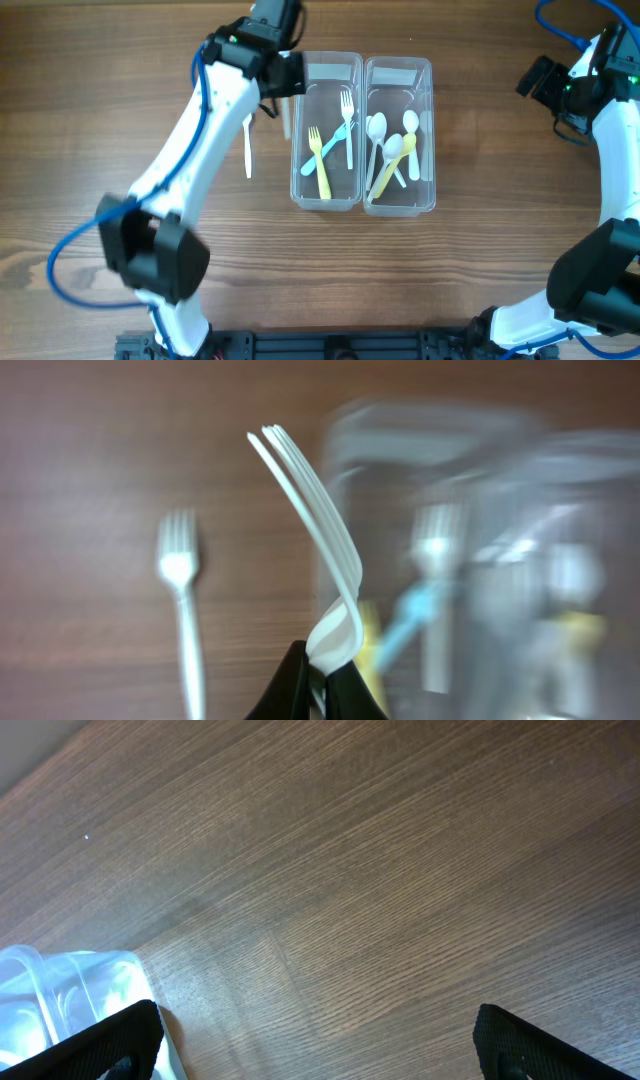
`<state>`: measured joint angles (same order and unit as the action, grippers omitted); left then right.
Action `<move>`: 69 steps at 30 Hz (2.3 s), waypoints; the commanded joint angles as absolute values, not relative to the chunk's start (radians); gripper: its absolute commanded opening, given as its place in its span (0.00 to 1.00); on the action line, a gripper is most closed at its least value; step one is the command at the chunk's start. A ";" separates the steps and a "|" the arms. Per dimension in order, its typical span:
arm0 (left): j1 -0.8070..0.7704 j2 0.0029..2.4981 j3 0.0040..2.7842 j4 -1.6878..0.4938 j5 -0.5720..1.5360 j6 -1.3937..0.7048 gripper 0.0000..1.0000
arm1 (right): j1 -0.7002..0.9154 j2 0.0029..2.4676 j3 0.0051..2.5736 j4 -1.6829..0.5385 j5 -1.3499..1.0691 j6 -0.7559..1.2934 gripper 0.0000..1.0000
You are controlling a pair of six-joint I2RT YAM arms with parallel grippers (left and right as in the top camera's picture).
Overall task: Pack container
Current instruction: 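Carry the white fork into the left container and release, then grasp the last white fork with the left gripper, then place the last white fork into the left container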
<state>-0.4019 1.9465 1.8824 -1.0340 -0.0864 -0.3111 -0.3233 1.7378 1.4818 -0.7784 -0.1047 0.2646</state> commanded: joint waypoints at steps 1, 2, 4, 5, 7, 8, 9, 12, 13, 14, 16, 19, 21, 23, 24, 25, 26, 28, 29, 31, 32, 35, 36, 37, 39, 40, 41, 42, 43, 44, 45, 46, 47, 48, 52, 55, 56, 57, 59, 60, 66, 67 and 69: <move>-0.525 1.927 1.882 -1.004 -0.050 -0.288 0.04 | -0.318 1.744 1.490 -0.778 -0.113 0.264 0.99; -0.547 1.951 1.875 -0.991 -0.050 -0.288 0.04 | -0.318 1.744 1.490 -0.778 -0.113 0.263 1.00; -0.572 2.021 1.875 -0.974 -0.050 -0.292 0.04 | -0.318 1.744 1.490 -0.778 -0.113 0.264 0.99; -0.577 2.065 1.875 -0.962 -0.050 -0.294 0.04 | -0.318 1.744 1.490 -0.778 -0.113 0.263 0.99; -0.575 2.141 1.875 -0.935 -0.050 -0.295 0.04 | -0.318 1.744 1.490 -0.778 -0.113 0.263 1.00; -0.571 2.155 1.875 -0.923 -0.050 -0.295 0.10 | -0.318 1.744 1.490 -0.779 -0.113 0.262 1.00; -0.566 2.153 1.876 -0.918 -0.051 -0.295 0.29 | -0.318 1.744 1.490 -0.779 -0.113 0.262 1.00; -0.538 2.081 1.917 -0.943 -0.050 -0.295 0.57 | -0.318 1.744 1.490 -0.779 -0.113 0.262 0.99; -0.524 2.038 1.927 -0.947 -0.050 -0.295 0.75 | -0.318 1.744 1.490 -0.778 -0.113 0.262 1.00; -0.504 1.978 1.928 -0.950 -0.063 -0.295 0.75 | -0.318 1.744 1.490 -0.779 -0.113 0.263 0.99; -0.459 1.918 1.928 -1.005 -0.165 -0.295 0.75 | -0.318 1.744 1.490 -0.779 -0.113 0.263 1.00; -0.347 1.929 1.909 -1.124 -0.242 -0.295 0.69 | -0.318 1.744 1.490 -0.777 -0.113 0.263 0.99; -0.257 1.967 1.838 -1.122 -0.191 -0.295 0.71 | -0.318 1.744 1.490 -0.773 -0.113 0.265 1.00; -0.177 2.025 1.753 -1.081 -0.106 -0.290 0.72 | -0.318 1.744 1.490 -0.772 -0.113 0.265 1.00; -0.147 2.059 1.716 -1.056 -0.063 -0.290 0.71 | -0.318 1.744 1.490 -0.772 -0.113 0.265 0.99; -0.130 2.100 1.689 -1.031 -0.022 -0.256 0.65 | -0.318 1.744 1.490 -0.772 -0.113 0.265 0.99; -0.127 2.126 1.680 -1.021 -0.010 -0.222 0.62 | -0.318 1.744 1.490 -0.772 -0.113 0.265 0.99; -0.132 2.177 1.672 -1.010 -0.012 -0.186 0.61 | -0.318 1.744 1.490 -0.772 -0.113 0.265 0.99; -0.136 2.193 1.672 -1.003 -0.015 -0.186 0.62 | -0.318 1.744 1.490 -0.773 -0.113 0.265 1.00; -0.139 2.205 1.669 -0.977 -0.015 -0.191 0.63 | -0.318 1.744 1.490 -0.777 -0.113 0.265 1.00; -0.138 2.205 1.668 -0.970 -0.015 -0.190 0.63 | -0.318 1.744 1.490 -0.778 -0.113 0.265 0.99; -0.141 2.206 1.662 -0.945 -0.011 -0.189 0.62 | -0.318 1.744 1.490 -0.778 -0.113 0.265 1.00; -0.142 2.206 1.646 -0.920 -0.011 -0.189 0.62 | -0.318 1.744 1.490 -0.778 -0.113 0.265 1.00; -0.144 2.206 1.628 -0.897 -0.011 -0.189 0.62 | -0.318 1.744 1.490 -0.775 -0.113 0.265 1.00; -0.150 2.206 1.583 -0.853 -0.011 -0.185 0.57 | -0.318 1.744 1.490 -0.773 -0.113 0.265 0.99; -0.153 2.206 1.573 -0.843 -0.011 -0.185 0.56 | -0.318 1.744 1.490 -0.773 -0.113 0.265 1.00; -0.157 2.206 1.567 -0.837 -0.011 -0.173 0.52 | -0.318 1.744 1.490 -0.773 -0.113 0.265 1.00; -0.162 2.206 1.564 -0.830 -0.011 -0.163 0.51 | -0.318 1.744 1.490 -0.774 -0.113 0.265 1.00; -0.168 2.206 1.563 -0.821 -0.011 -0.163 0.50 | -0.318 1.744 1.490 -0.774 -0.113 0.265 1.00; -0.176 2.206 1.561 -0.811 -0.011 -0.163 0.45 | -0.318 1.744 1.490 -0.774 -0.113 0.265 1.00; -0.184 2.207 1.559 -0.801 -0.011 -0.164 0.42 | -0.318 1.744 1.490 -0.774 -0.113 0.265 0.99; -0.191 2.207 1.557 -0.792 -0.011 -0.164 0.41 | -0.318 1.744 1.490 -0.774 -0.113 0.265 1.00; -0.200 2.207 1.557 -0.787 -0.012 -0.165 0.38 | -0.318 1.744 1.490 -0.774 -0.113 0.265 0.99; -0.211 2.207 1.556 -0.784 -0.019 -0.185 0.36 | -0.318 1.744 1.490 -0.775 -0.113 0.265 1.00; -0.218 2.207 1.555 -0.793 -0.065 -0.353 0.34 | -0.318 1.744 1.490 -0.775 -0.113 0.265 1.00; -0.218 2.207 1.555 -0.801 -0.065 -0.405 0.32 | -0.318 1.744 1.490 -0.775 -0.113 0.264 1.00; -0.218 2.207 1.555 -0.800 -0.065 -0.396 0.29 | -0.318 1.744 1.490 -0.775 -0.113 0.265 1.00; -0.218 2.207 1.555 -0.800 -0.073 -0.374 0.27 | -0.318 1.744 1.490 -0.775 -0.113 0.265 1.00; -0.218 2.207 1.555 -0.796 -0.072 -0.295 0.28 | -0.318 1.744 1.490 -0.775 -0.113 0.264 0.99; -0.218 2.207 1.555 -0.794 -0.073 -0.257 0.28 | -0.318 1.744 1.490 -0.775 -0.113 0.264 0.99; -0.218 2.207 1.555 -0.782 -0.072 -0.082 0.17 | -0.318 1.744 1.490 -0.775 -0.113 0.262 1.00; -0.218 2.207 1.555 -0.780 -0.072 -0.082 0.16 | -0.318 1.744 1.490 -0.775 -0.113 0.262 0.99; -0.218 2.207 1.556 -0.781 -0.072 -0.082 0.06 | -0.318 1.744 1.490 -0.775 -0.113 0.262 1.00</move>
<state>-0.2146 2.1895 1.5883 -0.7765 -0.0761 -0.1200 -0.3233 1.7378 1.4818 -0.7773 -0.1047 0.2646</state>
